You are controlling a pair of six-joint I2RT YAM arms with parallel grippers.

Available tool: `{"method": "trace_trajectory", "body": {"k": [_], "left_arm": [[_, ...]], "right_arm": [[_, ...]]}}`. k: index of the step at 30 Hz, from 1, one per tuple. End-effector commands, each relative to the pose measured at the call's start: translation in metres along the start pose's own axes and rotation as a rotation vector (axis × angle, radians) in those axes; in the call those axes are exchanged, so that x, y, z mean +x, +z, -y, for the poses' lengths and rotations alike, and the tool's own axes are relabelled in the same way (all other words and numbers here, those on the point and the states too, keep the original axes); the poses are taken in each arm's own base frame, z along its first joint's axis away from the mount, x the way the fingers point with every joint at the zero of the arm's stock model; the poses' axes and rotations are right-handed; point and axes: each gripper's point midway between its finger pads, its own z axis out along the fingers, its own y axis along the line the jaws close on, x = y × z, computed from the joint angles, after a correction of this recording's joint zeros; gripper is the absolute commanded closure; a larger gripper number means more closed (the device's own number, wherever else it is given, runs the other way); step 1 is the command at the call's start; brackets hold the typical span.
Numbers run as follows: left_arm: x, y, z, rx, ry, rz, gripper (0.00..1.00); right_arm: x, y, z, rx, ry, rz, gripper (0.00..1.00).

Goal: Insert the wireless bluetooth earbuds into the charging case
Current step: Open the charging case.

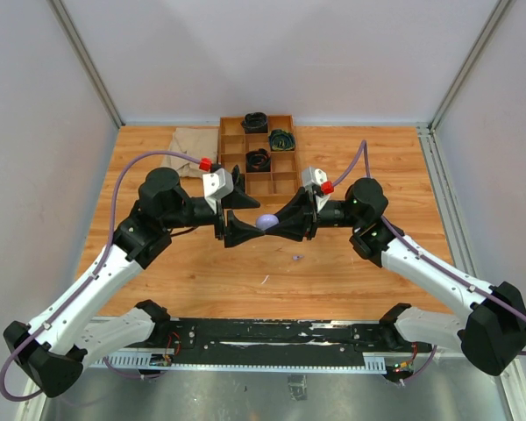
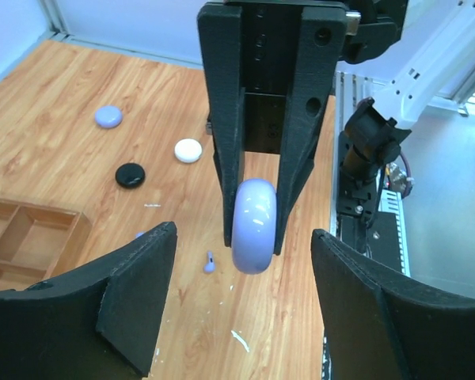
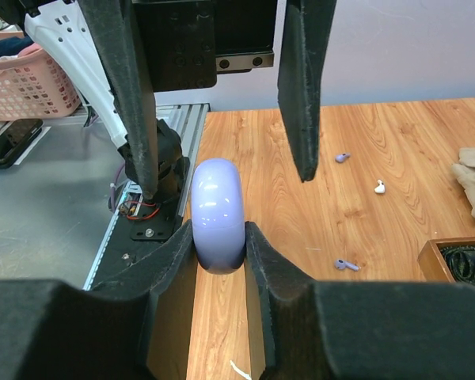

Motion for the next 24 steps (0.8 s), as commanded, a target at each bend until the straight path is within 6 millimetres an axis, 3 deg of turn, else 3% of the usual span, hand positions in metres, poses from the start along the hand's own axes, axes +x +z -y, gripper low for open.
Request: {"method": "trace_trajectory", "body": {"k": [1,10,24], "left_arm": [[0.003,0.000,-0.010,-0.065,-0.004,-0.005,0.25],[0.000,-0.002,-0.027,-0.165,-0.022,-0.003,0.23],[-0.012,-0.008,-0.036,-0.244,-0.021,0.027,0.23]], "right_arm": [[-0.012,-0.003,0.000,0.003,-0.042,0.037,0.90],[-0.008,-0.003,-0.001,-0.003,-0.036,0.029,0.90],[-0.002,-0.006,-0.004,-0.008,-0.038,0.015,0.91]]}}
